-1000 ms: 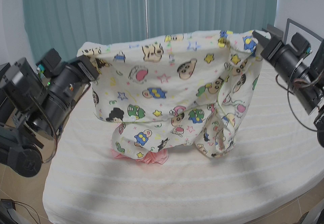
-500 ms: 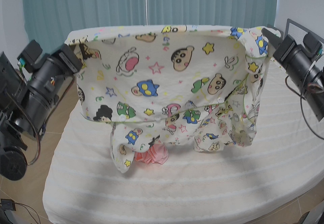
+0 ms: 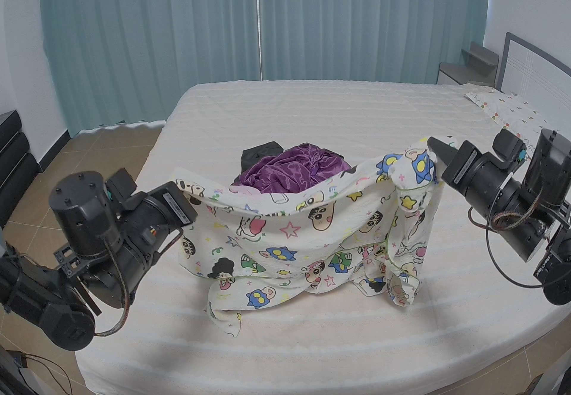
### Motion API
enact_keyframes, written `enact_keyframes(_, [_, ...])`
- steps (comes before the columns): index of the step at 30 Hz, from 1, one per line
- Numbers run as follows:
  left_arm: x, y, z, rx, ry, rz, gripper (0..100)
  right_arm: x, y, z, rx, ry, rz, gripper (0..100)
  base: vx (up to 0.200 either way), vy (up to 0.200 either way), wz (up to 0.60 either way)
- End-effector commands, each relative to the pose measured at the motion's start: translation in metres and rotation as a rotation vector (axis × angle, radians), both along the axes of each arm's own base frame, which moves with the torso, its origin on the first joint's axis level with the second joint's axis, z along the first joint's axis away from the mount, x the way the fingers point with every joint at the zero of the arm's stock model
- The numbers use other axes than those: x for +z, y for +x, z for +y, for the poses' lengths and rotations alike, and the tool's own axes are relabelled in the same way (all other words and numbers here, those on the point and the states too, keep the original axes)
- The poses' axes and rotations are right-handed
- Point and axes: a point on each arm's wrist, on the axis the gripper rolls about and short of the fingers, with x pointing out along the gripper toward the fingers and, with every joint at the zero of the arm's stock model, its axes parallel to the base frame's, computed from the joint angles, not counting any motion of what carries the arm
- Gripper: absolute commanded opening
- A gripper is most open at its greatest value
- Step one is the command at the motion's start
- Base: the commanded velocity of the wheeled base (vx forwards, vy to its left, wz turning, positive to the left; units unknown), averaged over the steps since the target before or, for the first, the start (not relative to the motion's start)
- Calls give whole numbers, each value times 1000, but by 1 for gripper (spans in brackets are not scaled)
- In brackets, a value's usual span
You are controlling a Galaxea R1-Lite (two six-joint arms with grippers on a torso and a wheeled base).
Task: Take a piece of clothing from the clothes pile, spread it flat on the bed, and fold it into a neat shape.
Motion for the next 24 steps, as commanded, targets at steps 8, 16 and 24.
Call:
enact_keyframes(8, [-26,-6,-14,-54,49,86,0,-15,-3,-1,4,-26,50,0,-175,0,0])
enact_keyframes(16, [-29,-15,-24,-97,4,116,0,-19,-12,-1,21,-36,62,0,0,0,0])
enact_keyframes(24, [-29,-13,-33,-119,2,110,0,-16,-11,-3,12,-13,25,0,0,-125,0])
